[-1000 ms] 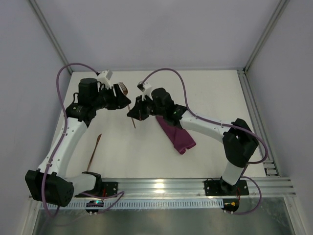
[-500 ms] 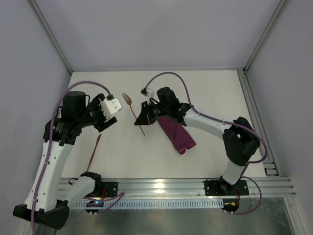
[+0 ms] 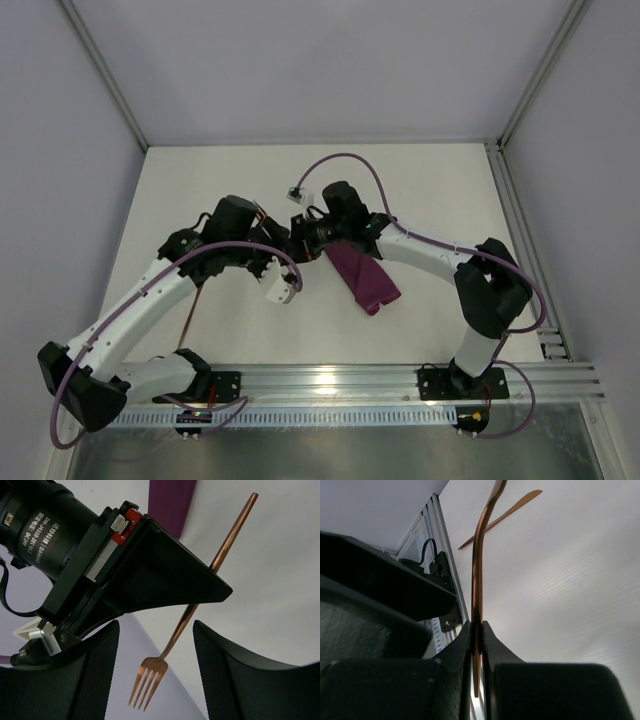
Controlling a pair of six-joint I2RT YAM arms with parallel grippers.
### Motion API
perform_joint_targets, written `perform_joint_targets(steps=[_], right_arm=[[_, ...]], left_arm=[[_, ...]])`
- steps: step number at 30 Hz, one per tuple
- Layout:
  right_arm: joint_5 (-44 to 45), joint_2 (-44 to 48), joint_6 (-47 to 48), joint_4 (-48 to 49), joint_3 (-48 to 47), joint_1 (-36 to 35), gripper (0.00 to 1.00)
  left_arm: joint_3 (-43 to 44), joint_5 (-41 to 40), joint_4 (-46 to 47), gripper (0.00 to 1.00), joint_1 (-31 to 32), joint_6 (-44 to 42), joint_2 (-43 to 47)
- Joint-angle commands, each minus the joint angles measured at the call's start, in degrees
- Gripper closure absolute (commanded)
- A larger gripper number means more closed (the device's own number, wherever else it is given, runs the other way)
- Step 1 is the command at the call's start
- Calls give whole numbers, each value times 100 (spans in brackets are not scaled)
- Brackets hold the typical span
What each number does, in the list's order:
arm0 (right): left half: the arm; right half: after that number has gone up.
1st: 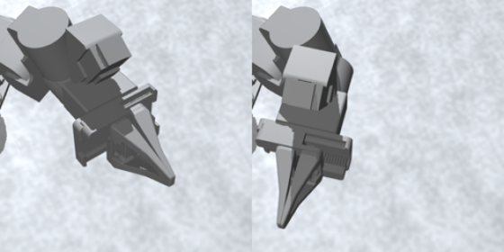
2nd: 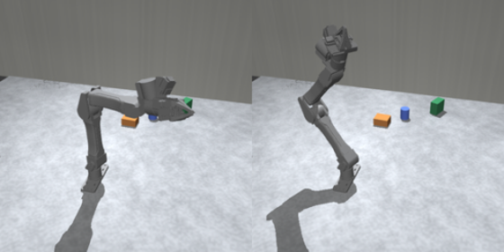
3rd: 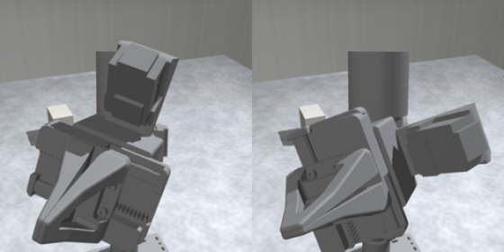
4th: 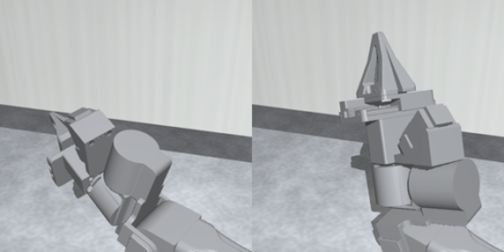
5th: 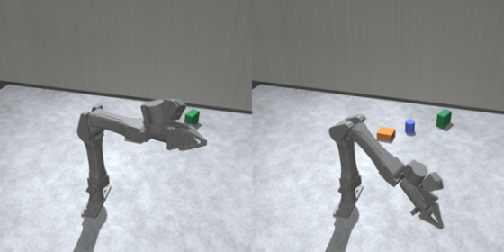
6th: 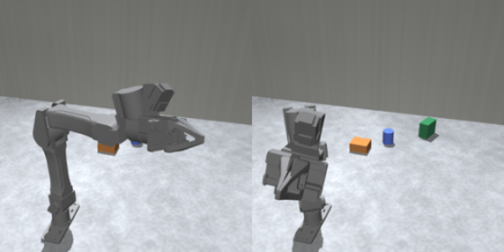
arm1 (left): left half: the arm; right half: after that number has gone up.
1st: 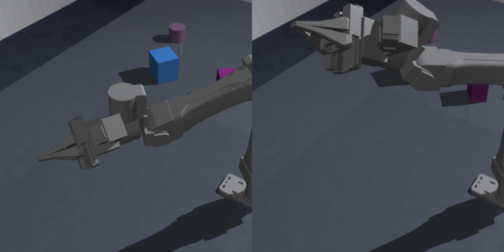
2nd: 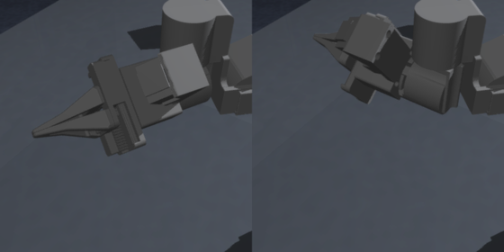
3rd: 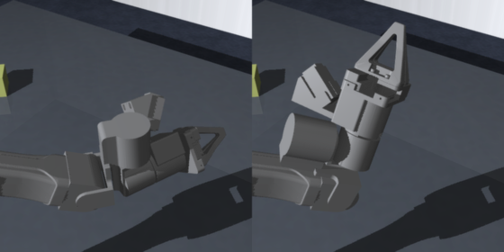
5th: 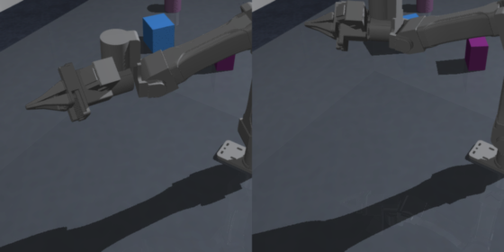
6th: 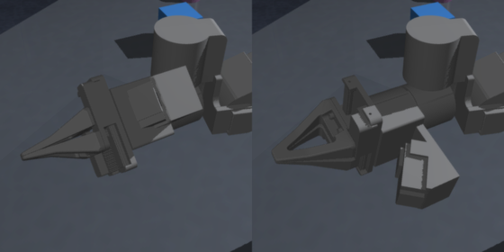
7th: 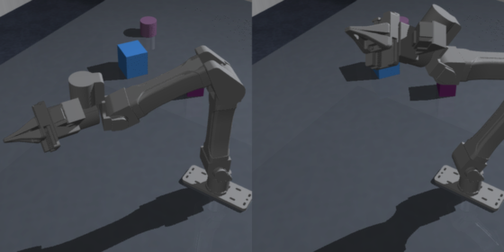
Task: Fold the napkin into a case and place the utensils inside
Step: Pass from the right arm to the left
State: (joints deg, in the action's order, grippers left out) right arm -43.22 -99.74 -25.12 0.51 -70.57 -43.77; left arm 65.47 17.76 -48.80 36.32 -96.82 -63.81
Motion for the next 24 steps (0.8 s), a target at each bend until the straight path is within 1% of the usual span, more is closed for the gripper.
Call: perform_joint_targets(steps=[1,2,3,6,9,13,14,15,18,19,20,23,24], right_arm=[[-318,324,-19,247,-10,-9,97],[-336,315,-19,282,-10,-9,97],[-345,315,-19,291,-19,0,97],[-441,315,-63,353,-45,70,97],[-520,298,-107,423,-71,105,97],[-538,306,-98,423,-45,184,97],[-547,315,-124,423,-19,219,97],[-556,324,-124,423,34,254,97],[-565,324,-115,432,113,378,97],[-573,307,-115,423,113,413,97],[-565,306,-98,415,113,422,97],[-547,271,-63,388,78,430,97],[-530,271,-37,379,61,422,97]], left_arm=[[430,-114,21,40,25,-505,-419],[562,-158,-59,42,25,-531,-526],[615,-315,-95,49,25,-531,-623],[852,-588,-279,57,16,-453,-904],[1194,-756,-709,56,-10,-373,-1203],[1433,-853,-1254,54,-46,-417,-1423],[1494,-862,-1394,52,-72,-478,-1458],[1556,-862,-1666,48,-89,-505,-1476],[2029,-774,-2202,42,-221,-523,-1608],[2266,-748,-2596,41,-265,-523,-1634],[2320,-687,-2722,40,-265,-514,-1661],[2190,-380,-2548,39,-265,-496,-1538],[2137,-344,-2469,37,-257,-531,-1477]])
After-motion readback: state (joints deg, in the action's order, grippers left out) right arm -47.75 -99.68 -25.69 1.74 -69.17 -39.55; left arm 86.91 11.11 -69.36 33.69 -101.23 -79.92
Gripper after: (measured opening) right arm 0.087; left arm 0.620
